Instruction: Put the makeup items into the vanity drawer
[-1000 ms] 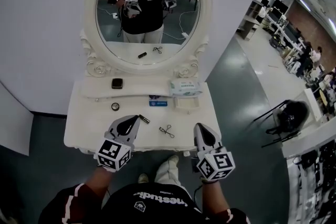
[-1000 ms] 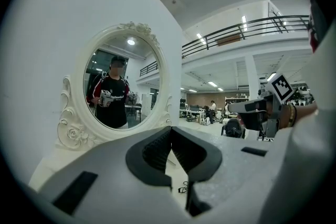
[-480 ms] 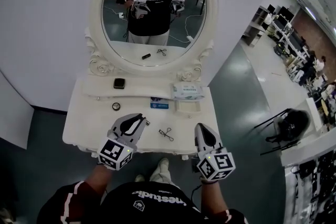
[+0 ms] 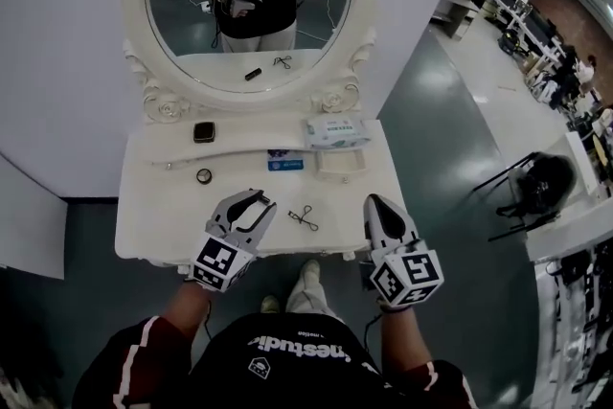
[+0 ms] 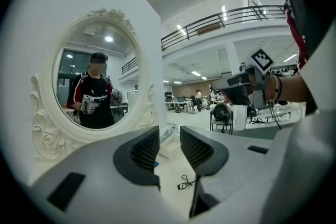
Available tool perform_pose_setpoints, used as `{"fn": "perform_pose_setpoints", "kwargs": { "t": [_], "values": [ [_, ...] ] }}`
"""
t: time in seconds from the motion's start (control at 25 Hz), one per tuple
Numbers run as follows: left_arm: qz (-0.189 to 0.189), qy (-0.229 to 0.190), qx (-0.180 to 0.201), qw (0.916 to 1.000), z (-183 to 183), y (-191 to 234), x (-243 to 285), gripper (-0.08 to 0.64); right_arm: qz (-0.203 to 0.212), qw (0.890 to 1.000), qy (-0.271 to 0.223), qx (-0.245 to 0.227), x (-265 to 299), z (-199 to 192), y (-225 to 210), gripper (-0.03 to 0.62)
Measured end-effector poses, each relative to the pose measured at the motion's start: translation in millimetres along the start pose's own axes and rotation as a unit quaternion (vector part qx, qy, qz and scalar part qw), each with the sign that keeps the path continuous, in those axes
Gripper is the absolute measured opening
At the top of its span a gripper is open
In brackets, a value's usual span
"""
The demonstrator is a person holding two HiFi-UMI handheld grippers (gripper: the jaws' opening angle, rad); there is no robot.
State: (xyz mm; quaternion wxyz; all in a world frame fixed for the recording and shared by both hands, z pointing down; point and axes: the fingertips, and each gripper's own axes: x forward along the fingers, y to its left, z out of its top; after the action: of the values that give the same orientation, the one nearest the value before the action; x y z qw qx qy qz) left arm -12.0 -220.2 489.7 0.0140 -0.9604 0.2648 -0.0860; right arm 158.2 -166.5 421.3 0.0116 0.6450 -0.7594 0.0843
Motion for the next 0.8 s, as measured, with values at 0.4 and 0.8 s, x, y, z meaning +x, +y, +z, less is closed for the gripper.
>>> {"fn": "perform_pose_setpoints", "kwargs": {
  "t": [0.4,0.8],
  "values": [
    [-0.041,0.074,0.034,0.9959,-60,-22,37,0.112,-0.02,0.999,0.022,0.018,-14,-19,-26,0.003],
    [-0.066,0.137,0.052,0.987,-124,-35,65,0.112,-0.025,0.999,0.037,0.024,-10,-29,-39,0.003]
  ]
}}
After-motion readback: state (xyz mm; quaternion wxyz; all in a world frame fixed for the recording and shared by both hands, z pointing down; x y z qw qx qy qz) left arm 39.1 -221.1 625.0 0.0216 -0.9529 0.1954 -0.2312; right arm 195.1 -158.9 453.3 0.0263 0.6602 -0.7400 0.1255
